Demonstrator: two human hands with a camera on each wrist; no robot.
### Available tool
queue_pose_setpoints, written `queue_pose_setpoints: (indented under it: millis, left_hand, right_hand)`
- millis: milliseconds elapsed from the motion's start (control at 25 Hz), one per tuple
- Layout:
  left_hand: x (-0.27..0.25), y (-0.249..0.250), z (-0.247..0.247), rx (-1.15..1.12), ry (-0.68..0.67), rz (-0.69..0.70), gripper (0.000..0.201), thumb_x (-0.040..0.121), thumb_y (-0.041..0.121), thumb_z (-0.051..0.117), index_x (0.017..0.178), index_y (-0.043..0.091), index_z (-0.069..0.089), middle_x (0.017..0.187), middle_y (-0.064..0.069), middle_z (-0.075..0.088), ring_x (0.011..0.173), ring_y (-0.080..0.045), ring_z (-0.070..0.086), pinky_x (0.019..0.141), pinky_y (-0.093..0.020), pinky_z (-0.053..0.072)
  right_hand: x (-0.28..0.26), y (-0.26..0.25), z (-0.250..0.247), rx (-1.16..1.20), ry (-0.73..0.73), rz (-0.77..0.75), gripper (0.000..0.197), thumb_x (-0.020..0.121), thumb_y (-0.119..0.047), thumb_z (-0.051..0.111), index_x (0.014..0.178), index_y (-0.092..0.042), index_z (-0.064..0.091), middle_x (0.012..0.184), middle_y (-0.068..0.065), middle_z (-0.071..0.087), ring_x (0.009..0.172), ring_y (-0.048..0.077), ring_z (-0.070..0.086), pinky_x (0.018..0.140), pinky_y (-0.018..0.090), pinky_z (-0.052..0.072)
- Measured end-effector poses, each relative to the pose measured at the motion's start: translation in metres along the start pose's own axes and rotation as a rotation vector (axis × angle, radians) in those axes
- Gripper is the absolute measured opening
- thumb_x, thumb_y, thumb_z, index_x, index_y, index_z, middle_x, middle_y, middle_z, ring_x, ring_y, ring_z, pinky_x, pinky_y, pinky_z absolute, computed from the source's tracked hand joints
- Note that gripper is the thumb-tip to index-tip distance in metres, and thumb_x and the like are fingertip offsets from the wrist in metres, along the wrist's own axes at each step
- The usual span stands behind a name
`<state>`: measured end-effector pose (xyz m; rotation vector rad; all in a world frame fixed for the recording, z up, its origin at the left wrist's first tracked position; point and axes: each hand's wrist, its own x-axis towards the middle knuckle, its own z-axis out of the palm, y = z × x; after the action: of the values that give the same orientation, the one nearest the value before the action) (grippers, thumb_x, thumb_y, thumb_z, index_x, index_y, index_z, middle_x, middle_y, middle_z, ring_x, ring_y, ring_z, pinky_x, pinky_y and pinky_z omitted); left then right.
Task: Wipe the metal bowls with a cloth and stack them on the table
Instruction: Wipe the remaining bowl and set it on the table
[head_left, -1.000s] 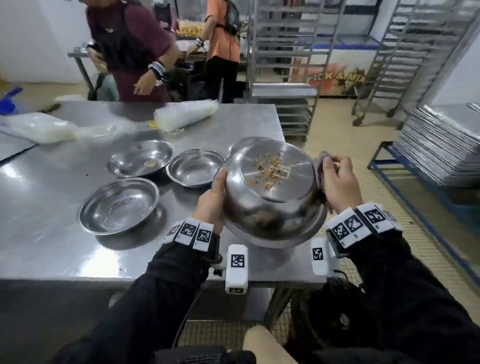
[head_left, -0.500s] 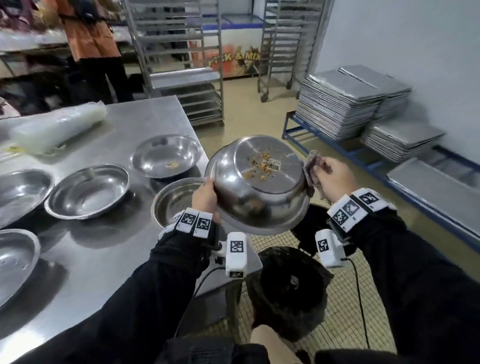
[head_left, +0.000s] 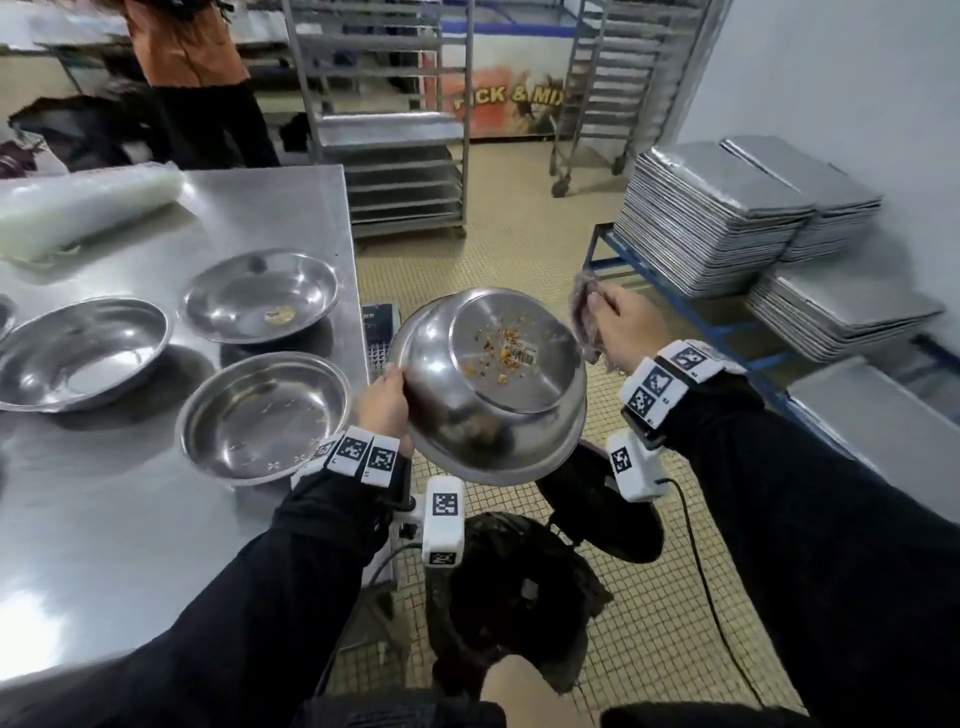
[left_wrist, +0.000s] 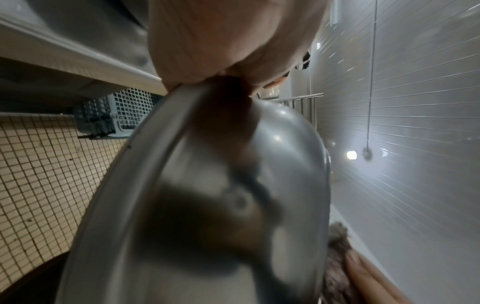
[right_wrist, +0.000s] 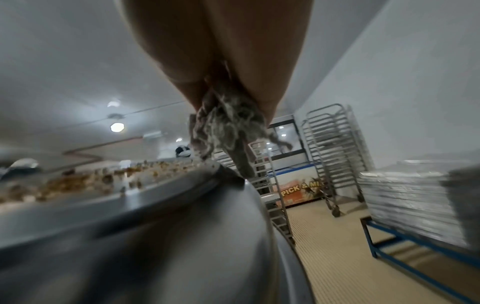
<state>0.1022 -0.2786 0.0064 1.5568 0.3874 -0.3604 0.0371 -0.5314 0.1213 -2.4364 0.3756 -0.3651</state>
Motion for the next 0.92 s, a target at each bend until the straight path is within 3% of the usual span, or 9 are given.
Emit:
queue_pose_setpoints:
  millis: [120, 280, 400, 520, 600, 720, 800, 840, 920]
  left_hand:
    - [0.008, -0.003, 0.009, -0.005, 0.068, -0.016, 0.054, 0.098, 0.054, 0.033, 0.116, 0.011, 0.059, 0.121, -0.014, 0.063, 0.111, -0.030, 0.060, 0.104, -0.046, 0.044]
    - [0.027, -0.006, 0.013, 0.006, 0.123, -0.009, 0.044, 0.088, 0.060, 0.036, 0.092, 0.023, 0.058, 0.118, -0.013, 0.064, 0.111, -0.031, 0.060, 0.105, -0.047, 0.043]
    - [0.046, -0.005, 0.010, 0.029, 0.149, -0.009, 0.059, 0.076, 0.068, 0.037, 0.102, 0.021, 0.060, 0.124, -0.013, 0.063, 0.114, -0.033, 0.060, 0.105, -0.049, 0.043]
    - [0.038, 0.010, 0.011, 0.083, 0.159, 0.021, 0.063, 0.091, 0.062, 0.032, 0.126, 0.016, 0.056, 0.128, -0.013, 0.060, 0.118, -0.036, 0.057, 0.106, -0.052, 0.041]
    - [0.034, 0.017, 0.012, 0.041, 0.166, 0.045, 0.057, 0.098, 0.053, 0.033, 0.130, 0.012, 0.054, 0.129, -0.012, 0.059, 0.120, -0.034, 0.056, 0.107, -0.050, 0.040]
    - [0.038, 0.019, 0.010, -0.018, 0.184, 0.084, 0.044, 0.102, 0.044, 0.034, 0.119, 0.010, 0.056, 0.125, -0.013, 0.059, 0.117, -0.030, 0.056, 0.108, -0.046, 0.040]
    - [0.039, 0.022, 0.008, -0.038, 0.196, 0.096, 0.038, 0.103, 0.041, 0.034, 0.113, 0.012, 0.057, 0.123, -0.016, 0.060, 0.115, -0.031, 0.058, 0.106, -0.047, 0.042]
    - [0.040, 0.022, 0.008, -0.057, 0.194, 0.097, 0.035, 0.103, 0.040, 0.034, 0.108, 0.014, 0.056, 0.121, -0.016, 0.061, 0.114, -0.032, 0.059, 0.105, -0.047, 0.043]
    - [0.041, 0.023, 0.007, -0.071, 0.187, 0.101, 0.032, 0.103, 0.040, 0.035, 0.098, 0.017, 0.056, 0.117, -0.015, 0.063, 0.112, -0.030, 0.060, 0.104, -0.046, 0.044]
  right_hand:
    - [0.036, -0.002, 0.014, -0.093, -0.149, -0.209, 0.035, 0.099, -0.017, 0.043, 0.130, -0.005, 0.055, 0.119, 0.016, 0.053, 0.110, 0.028, 0.051, 0.089, 0.024, 0.035]
    - [0.053, 0.009, 0.041, -0.114, -0.249, -0.386, 0.027, 0.094, -0.017, 0.055, 0.118, -0.007, 0.064, 0.109, 0.013, 0.055, 0.101, 0.027, 0.052, 0.086, 0.029, 0.041]
    - [0.044, 0.026, 0.050, -0.026, -0.265, -0.447, 0.025, 0.090, -0.014, 0.060, 0.114, -0.010, 0.067, 0.109, 0.006, 0.055, 0.098, 0.020, 0.052, 0.087, 0.023, 0.041]
    - [0.021, 0.052, 0.058, 0.019, -0.333, -0.432, 0.025, 0.089, -0.013, 0.062, 0.113, -0.015, 0.068, 0.109, -0.001, 0.056, 0.095, 0.010, 0.052, 0.086, 0.016, 0.043]
    - [0.009, 0.067, 0.062, 0.015, -0.362, -0.412, 0.023, 0.088, -0.015, 0.063, 0.110, -0.016, 0.070, 0.108, -0.001, 0.059, 0.093, 0.011, 0.055, 0.084, 0.024, 0.050]
    - [0.005, 0.072, 0.058, 0.013, -0.333, -0.319, 0.022, 0.090, -0.019, 0.061, 0.111, -0.016, 0.070, 0.104, -0.001, 0.061, 0.090, 0.015, 0.058, 0.080, 0.034, 0.053]
    - [0.015, 0.055, 0.051, 0.175, -0.254, -0.176, 0.025, 0.092, -0.018, 0.057, 0.116, -0.016, 0.065, 0.106, 0.000, 0.062, 0.078, 0.015, 0.062, 0.062, 0.029, 0.057]
    - [0.023, 0.044, 0.049, 0.258, -0.192, -0.133, 0.027, 0.093, -0.018, 0.056, 0.119, -0.016, 0.064, 0.108, 0.001, 0.064, 0.075, 0.015, 0.064, 0.058, 0.026, 0.057]
    - [0.045, 0.020, 0.050, 0.272, -0.076, -0.150, 0.030, 0.094, -0.017, 0.055, 0.123, -0.015, 0.062, 0.113, 0.001, 0.067, 0.088, 0.012, 0.065, 0.072, 0.020, 0.055]
